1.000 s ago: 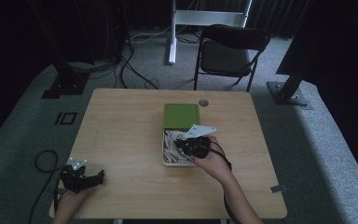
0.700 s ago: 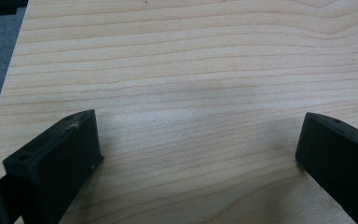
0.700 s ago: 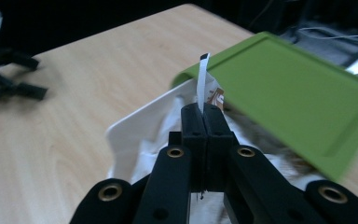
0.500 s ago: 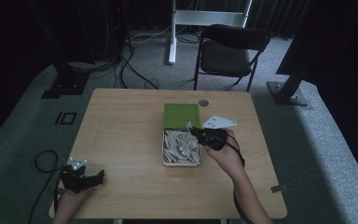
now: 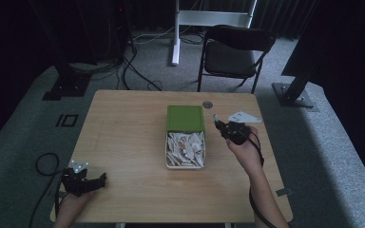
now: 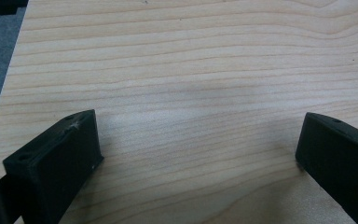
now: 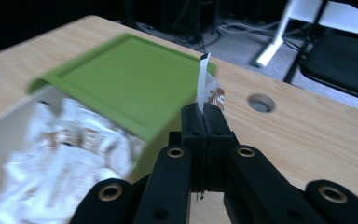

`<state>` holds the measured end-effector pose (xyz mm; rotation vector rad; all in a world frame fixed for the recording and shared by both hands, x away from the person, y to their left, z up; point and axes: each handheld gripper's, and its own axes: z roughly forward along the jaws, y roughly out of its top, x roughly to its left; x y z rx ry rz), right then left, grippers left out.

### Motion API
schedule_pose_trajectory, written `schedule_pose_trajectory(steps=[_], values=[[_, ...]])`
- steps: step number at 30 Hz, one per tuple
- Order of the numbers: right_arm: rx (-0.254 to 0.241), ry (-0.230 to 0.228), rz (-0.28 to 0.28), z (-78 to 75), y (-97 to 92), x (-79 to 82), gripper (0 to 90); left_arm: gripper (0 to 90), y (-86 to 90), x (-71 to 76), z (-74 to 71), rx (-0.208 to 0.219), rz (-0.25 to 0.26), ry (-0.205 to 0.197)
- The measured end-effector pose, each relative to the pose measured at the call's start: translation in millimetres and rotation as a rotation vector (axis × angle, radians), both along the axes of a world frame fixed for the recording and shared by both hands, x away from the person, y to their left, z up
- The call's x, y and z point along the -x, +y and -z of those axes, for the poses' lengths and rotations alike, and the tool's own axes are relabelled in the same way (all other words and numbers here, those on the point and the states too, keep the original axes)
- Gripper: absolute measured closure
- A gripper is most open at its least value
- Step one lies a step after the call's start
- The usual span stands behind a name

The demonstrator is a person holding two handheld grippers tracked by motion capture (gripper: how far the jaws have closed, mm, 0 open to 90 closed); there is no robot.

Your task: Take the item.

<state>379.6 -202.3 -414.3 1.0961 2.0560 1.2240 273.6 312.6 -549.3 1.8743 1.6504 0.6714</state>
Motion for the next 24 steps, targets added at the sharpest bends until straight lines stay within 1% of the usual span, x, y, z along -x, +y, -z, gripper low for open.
schedule_pose_trajectory(steps=[1, 2, 4, 5, 6, 8, 9, 10, 11, 12, 13, 14, 15, 16, 17, 18, 19, 20, 21, 22, 23, 24], values=[[0.000, 0.000, 0.000, 0.0, 0.0, 0.0, 89.8, 0.7, 0.0, 0.0, 0.0, 0.000, 0.000, 0.000], [0.006, 0.004, 0.030, 4.0, -4.5, -5.2, 89.8, 0.7, 0.0, 0.0, 0.0, 0.000, 0.000, 0.000], [0.008, 0.010, 0.039, 6.4, -6.5, -8.0, 89.8, 0.7, 0.0, 0.0, 0.0, 0.000, 0.000, 0.000], [-0.005, 0.024, 0.059, 11.8, -10.3, -13.1, 89.8, 0.7, -0.1, 0.0, 0.1, 0.001, -0.001, -0.001], [-0.007, 0.028, 0.070, 14.7, -11.9, -15.6, 89.8, 0.7, -0.1, 0.0, 0.1, 0.001, -0.001, -0.001], [-0.007, 0.028, 0.070, 14.7, -11.9, -15.6, 89.8, 0.7, 0.0, 0.0, 0.0, 0.000, 0.000, 0.000], [-0.009, 0.031, 0.084, 17.7, -13.3, -18.0, 89.8, 0.7, 0.0, 0.0, 0.0, 0.000, 0.000, 0.000], [-0.006, 0.050, 0.116, 27.9, -16.1, -26.1, 89.8, 0.7, -0.1, -0.1, 0.1, 0.001, -0.001, -0.001], [-0.006, 0.050, 0.116, 27.9, -16.1, -26.1, 89.8, 0.7, -0.1, 0.0, 0.1, 0.001, -0.001, -0.001], [0.006, 0.070, 0.131, 35.6, -16.8, -32.5, 89.8, 0.7, -0.1, 0.0, 0.1, 0.001, -0.001, -0.001], [0.006, 0.070, 0.131, 35.6, -16.8, -32.5, 89.8, 0.7, -0.1, 0.0, 0.1, 0.001, -0.001, -0.001], [0.017, 0.080, 0.140, 39.3, -16.9, -35.7, 89.8, 0.7, 0.0, 0.0, 0.0, 0.000, -0.001, 0.000], [0.026, 0.095, 0.158, 45.8, -16.8, -42.3, 89.9, 0.7, 0.0, 0.0, 0.0, 0.000, -0.001, 0.000], [0.036, 0.100, 0.167, 48.4, -16.6, -45.6, 89.8, 0.7, -0.1, 0.0, 0.1, 0.001, -0.001, -0.002], [0.036, 0.100, 0.167, 48.4, -16.6, -45.6, 89.8, 0.7, -0.1, 0.0, 0.1, 0.001, -0.001, -0.002], [0.046, 0.103, 0.185, 52.9, -16.0, -51.6, 89.8, 0.7, -0.1, -0.1, 0.1, 0.001, -0.001, -0.001], [0.046, 0.103, 0.185, 52.9, -16.0, -51.6, 89.8, 0.7, 0.0, 0.0, 0.0, 0.000, 0.000, -0.001], [0.051, 0.109, 0.190, 55.0, -15.6, -54.5, 89.8, 0.7, -0.1, -0.1, 0.1, 0.001, -0.001, -0.001], [0.052, 0.114, 0.207, 58.5, -15.0, -59.9, 89.8, 0.7, -0.1, -0.1, 0.1, 0.001, -0.001, -0.001], [0.052, 0.114, 0.207, 58.5, -15.0, -59.9, 89.8, 0.7, -0.1, 0.0, 0.1, 0.001, -0.001, -0.001], [0.059, 0.118, 0.217, 62.0, -13.6, -65.2, 89.8, 0.7, -0.1, 0.0, 0.1, 0.001, -0.001, -0.001], [0.052, 0.121, 0.222, 63.6, -13.0, -67.4, 89.8, 0.7, -0.1, 0.0, 0.1, 0.001, -0.001, -0.001]])
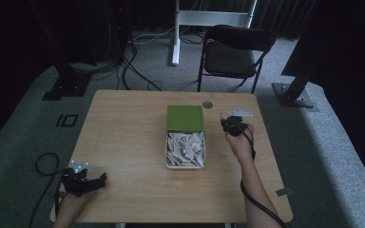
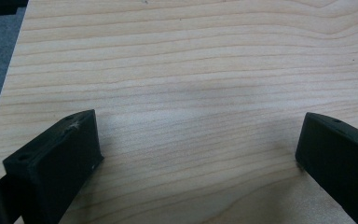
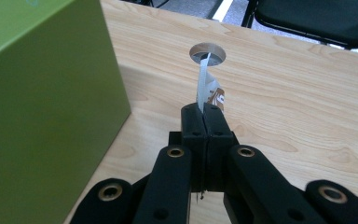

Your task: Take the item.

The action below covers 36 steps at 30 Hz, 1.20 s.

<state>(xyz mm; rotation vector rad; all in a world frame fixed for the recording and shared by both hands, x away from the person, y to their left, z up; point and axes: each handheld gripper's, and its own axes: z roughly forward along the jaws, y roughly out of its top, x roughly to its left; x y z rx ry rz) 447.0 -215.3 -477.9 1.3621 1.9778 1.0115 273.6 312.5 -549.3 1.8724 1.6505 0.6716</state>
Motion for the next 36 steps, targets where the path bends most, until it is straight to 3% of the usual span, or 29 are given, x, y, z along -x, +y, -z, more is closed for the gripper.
schedule_pose_trajectory(steps=[3, 8, 10, 17, 23, 31, 36], values=[[0.001, 0.007, 0.002, 1.8, 0.9, -2.5, 89.9, 0.7, 0.0, 0.0, 0.0, 0.000, 0.000, 0.000], [0.032, 0.036, 0.038, 16.4, 5.6, -17.1, 89.8, 0.7, 0.0, 0.0, 0.0, 0.000, 0.000, 0.000], [0.021, 0.049, 0.051, 22.6, 5.9, -20.7, 89.8, 0.7, 0.1, 0.0, 0.0, -0.001, 0.000, 0.000], [0.046, 0.085, 0.063, 38.9, 12.8, -26.2, 89.8, 0.7, 0.0, 0.0, 0.0, 0.000, 0.000, 0.000], [0.061, 0.109, 0.054, 48.8, 18.9, -27.1, 89.6, 0.7, -0.1, 0.0, 0.0, 0.000, -0.001, -0.001], [0.032, 0.134, 0.033, 53.9, 24.4, -26.3, 88.9, 0.7, -0.1, 0.0, 0.0, 0.000, -0.001, -0.001], [0.017, 0.152, 0.004, 58.6, 29.7, -24.1, 82.5, 0.7, -0.1, 0.0, 0.0, 0.000, -0.001, 0.000]])
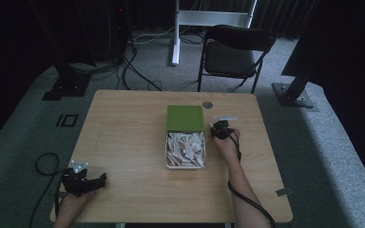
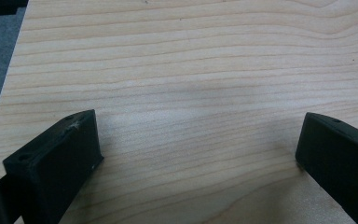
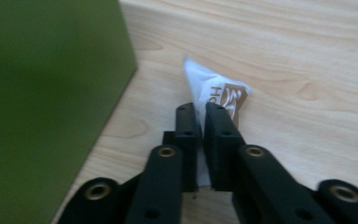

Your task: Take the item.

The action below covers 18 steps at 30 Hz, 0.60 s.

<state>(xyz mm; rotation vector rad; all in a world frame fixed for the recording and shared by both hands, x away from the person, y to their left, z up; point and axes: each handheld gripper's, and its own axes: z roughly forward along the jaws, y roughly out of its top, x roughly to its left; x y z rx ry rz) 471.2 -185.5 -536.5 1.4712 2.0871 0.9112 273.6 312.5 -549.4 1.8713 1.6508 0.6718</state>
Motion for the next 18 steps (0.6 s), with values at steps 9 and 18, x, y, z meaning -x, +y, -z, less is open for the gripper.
schedule_pose_trajectory(steps=[9, 18], values=[[-0.080, -0.038, -0.065, -12.4, -0.9, 11.9, 56.5, 0.7, 0.0, 0.0, 0.0, 0.000, 0.000, 0.000], [-0.102, -0.091, -0.054, -28.1, -21.9, 33.5, 39.6, 0.7, 0.0, 0.0, 0.0, 0.000, 0.000, 0.000]])
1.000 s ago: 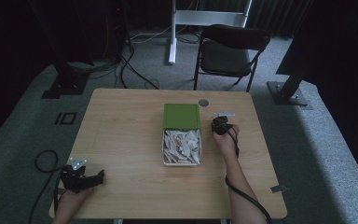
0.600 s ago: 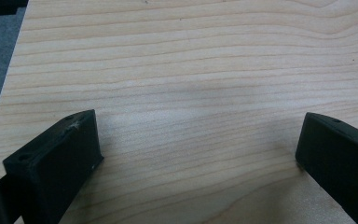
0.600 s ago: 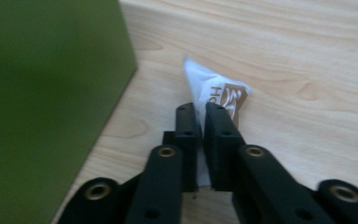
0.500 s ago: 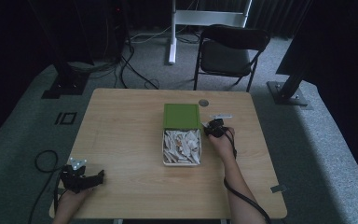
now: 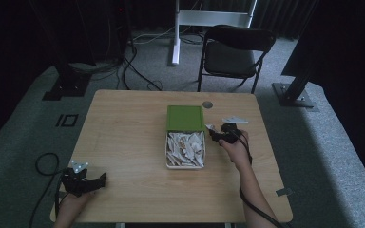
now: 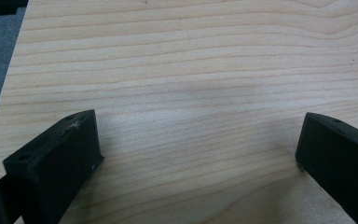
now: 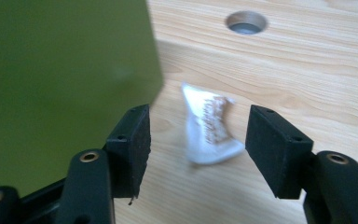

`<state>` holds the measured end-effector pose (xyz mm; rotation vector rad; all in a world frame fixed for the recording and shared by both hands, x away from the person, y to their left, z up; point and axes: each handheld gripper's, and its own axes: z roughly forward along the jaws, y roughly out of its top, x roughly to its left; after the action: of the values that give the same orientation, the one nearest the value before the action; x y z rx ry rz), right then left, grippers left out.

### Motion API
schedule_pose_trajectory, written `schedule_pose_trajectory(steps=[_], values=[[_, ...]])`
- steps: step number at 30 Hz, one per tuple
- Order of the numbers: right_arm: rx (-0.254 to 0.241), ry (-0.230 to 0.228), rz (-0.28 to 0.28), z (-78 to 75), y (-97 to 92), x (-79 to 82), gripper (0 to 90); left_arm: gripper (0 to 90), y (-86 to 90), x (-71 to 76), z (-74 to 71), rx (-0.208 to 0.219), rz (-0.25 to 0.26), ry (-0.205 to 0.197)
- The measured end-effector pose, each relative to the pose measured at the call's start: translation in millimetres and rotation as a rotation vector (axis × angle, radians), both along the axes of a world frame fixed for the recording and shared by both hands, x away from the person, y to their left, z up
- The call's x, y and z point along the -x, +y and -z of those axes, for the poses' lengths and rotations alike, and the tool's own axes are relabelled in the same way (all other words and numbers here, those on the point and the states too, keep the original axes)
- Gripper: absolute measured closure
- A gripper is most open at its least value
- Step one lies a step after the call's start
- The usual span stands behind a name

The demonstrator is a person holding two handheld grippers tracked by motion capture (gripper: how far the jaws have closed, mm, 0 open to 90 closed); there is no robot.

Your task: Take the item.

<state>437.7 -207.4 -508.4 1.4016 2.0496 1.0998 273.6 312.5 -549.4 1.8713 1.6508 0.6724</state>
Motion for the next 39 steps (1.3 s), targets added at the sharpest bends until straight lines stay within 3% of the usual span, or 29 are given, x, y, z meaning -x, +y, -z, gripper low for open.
schedule_pose_trajectory(steps=[2, 5, 8, 9, 13, 19, 25, 29, 33, 39], values=[[-0.001, 0.000, 0.008, 0.0, -2.9, 1.7, 38.8, 0.7, 0.0, 0.0, 0.0, 0.000, 0.000, 0.000], [-0.033, -0.014, 0.082, 3.2, -19.7, 9.9, 30.5, 0.7, 0.0, 0.0, 0.0, 0.000, 0.000, 0.000], [-0.031, -0.021, 0.094, 4.6, -24.3, 12.0, 28.5, 0.7, 0.0, 0.0, 0.0, 0.000, 0.000, 0.000], [-0.020, -0.027, 0.125, 9.6, -39.1, 19.2, 24.6, 0.7, -0.1, 0.0, 0.0, 0.001, 0.000, 0.000], [0.000, -0.021, 0.158, 13.5, -53.4, 28.9, 21.2, 0.7, -0.1, 0.0, 0.0, 0.001, 0.000, 0.000], [0.023, -0.008, 0.175, 14.4, -65.3, 42.1, 21.1, 0.7, 0.0, 0.0, 0.0, 0.000, 0.000, 0.000], [-0.018, -0.020, 0.199, 17.4, -76.1, 62.7, 18.3, 0.7, 0.0, 0.0, 0.0, 0.000, 0.000, 0.000], [-0.007, 0.001, 0.196, 22.5, -81.0, 73.5, 18.3, 0.7, 0.0, 0.0, 0.0, 0.000, 0.000, 0.000], [0.002, -0.007, 0.213, 25.9, -87.1, 84.4, 18.3, 0.7, -0.1, 0.0, 0.0, 0.001, 0.000, -0.001], [-0.026, 0.004, 0.237, 29.5, -96.6, 97.9, 18.4, 0.7, -0.1, -0.1, 0.0, 0.001, -0.001, -0.001]])
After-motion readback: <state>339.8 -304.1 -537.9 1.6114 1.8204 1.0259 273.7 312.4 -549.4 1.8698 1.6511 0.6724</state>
